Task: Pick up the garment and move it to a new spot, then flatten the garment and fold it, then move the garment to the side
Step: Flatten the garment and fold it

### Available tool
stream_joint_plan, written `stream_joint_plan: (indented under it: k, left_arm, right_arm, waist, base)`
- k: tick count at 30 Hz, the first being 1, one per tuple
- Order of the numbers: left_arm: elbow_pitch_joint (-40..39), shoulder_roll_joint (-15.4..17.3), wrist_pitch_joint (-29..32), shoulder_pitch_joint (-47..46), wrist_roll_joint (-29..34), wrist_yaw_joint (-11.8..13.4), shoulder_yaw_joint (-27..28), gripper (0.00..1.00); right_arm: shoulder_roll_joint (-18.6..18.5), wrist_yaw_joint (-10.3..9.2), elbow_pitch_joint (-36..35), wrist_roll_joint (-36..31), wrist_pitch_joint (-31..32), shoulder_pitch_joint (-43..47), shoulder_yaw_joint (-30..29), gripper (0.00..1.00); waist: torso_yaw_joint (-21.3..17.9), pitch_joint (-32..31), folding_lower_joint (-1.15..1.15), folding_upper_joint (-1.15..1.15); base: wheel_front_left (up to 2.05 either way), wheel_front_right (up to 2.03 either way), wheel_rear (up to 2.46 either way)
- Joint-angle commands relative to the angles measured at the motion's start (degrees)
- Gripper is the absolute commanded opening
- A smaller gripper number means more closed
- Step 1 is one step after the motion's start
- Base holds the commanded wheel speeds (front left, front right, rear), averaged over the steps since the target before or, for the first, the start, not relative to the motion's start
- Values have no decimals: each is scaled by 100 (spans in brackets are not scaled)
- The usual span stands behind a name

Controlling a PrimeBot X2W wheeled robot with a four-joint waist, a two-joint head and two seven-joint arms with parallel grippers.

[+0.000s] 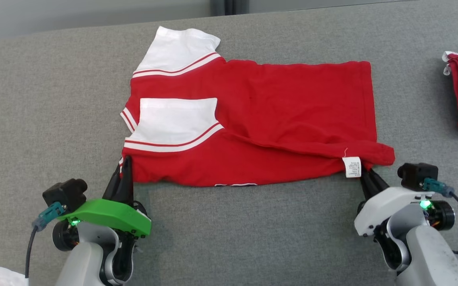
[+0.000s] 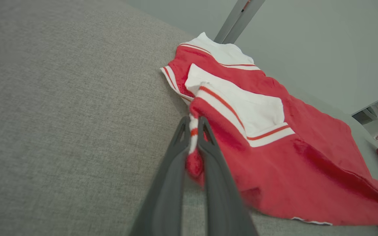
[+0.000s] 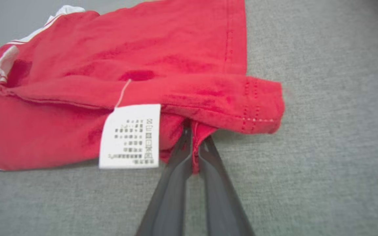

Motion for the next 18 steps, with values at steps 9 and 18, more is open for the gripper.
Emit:
stream_joint_plan:
  k: [9, 18]
  left_arm:
    - [-858, 213, 25, -227, -43, -38, 73, 0]
    - [-2109, 389, 381, 317, -211, 91, 101, 0]
  right_arm:
    - [-25, 0, -1444, -247, 1103, -375, -489, 0]
    - [-68, 0, -2674, 124, 2263, 91, -878, 0]
  waist:
    - [-11, -233, 0, 0]
    - [69, -371, 0, 0]
  base:
    - [0, 0, 0]
    - [0, 0, 0]
